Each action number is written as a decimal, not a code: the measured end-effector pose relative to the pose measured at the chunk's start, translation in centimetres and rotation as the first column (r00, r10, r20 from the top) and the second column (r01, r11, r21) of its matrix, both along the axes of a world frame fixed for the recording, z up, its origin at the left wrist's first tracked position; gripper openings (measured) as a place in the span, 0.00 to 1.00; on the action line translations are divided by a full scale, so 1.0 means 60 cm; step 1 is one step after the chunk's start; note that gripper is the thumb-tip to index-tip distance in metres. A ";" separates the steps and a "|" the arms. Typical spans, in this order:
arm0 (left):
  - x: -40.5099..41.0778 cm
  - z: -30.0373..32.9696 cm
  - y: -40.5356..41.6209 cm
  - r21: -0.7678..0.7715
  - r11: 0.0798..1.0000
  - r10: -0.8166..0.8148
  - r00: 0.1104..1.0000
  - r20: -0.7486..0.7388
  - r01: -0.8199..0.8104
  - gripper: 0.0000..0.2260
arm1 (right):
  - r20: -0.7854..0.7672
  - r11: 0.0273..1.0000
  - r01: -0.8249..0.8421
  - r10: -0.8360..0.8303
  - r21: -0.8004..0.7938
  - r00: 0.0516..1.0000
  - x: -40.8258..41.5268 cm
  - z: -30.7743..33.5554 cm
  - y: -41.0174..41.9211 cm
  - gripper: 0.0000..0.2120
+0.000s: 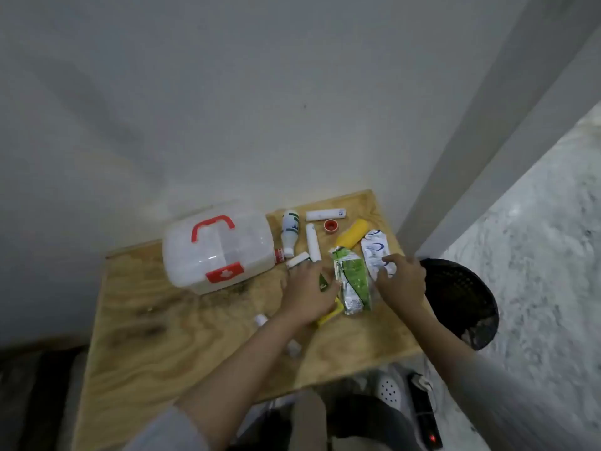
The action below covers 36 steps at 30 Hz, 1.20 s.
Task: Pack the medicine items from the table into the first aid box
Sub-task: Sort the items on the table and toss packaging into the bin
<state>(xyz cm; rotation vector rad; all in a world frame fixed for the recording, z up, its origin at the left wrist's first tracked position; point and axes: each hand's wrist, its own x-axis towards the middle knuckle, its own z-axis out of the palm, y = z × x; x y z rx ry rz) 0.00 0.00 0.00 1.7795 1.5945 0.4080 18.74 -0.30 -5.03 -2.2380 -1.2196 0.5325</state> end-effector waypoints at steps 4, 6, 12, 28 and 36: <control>0.045 -0.009 0.030 -0.093 0.982 -0.186 0.934 -0.305 0.165 0.20 | -0.005 0.989 -0.001 0.000 -0.145 1.000 0.011 -0.013 0.011 0.15; 0.061 -0.019 0.040 -0.155 0.964 -0.257 0.898 -0.357 0.215 0.20 | -0.002 0.984 -0.021 0.021 -0.177 1.000 0.013 -0.027 0.008 0.15; 0.081 -0.035 0.060 -0.170 0.959 -0.276 0.889 -0.366 0.228 0.19 | -0.112 0.989 -0.008 -0.009 -0.151 0.994 0.027 -0.032 0.007 0.16; 0.104 -0.026 0.053 0.029 0.999 -0.023 0.992 -0.124 0.027 0.17 | -0.370 0.995 0.063 -0.031 0.074 0.928 0.104 -0.013 -0.041 0.15; 0.225 -0.004 0.077 0.091 0.988 -0.125 0.992 0.017 0.122 0.15 | -0.431 0.938 0.345 -0.300 0.027 0.851 0.196 -0.028 -0.086 0.15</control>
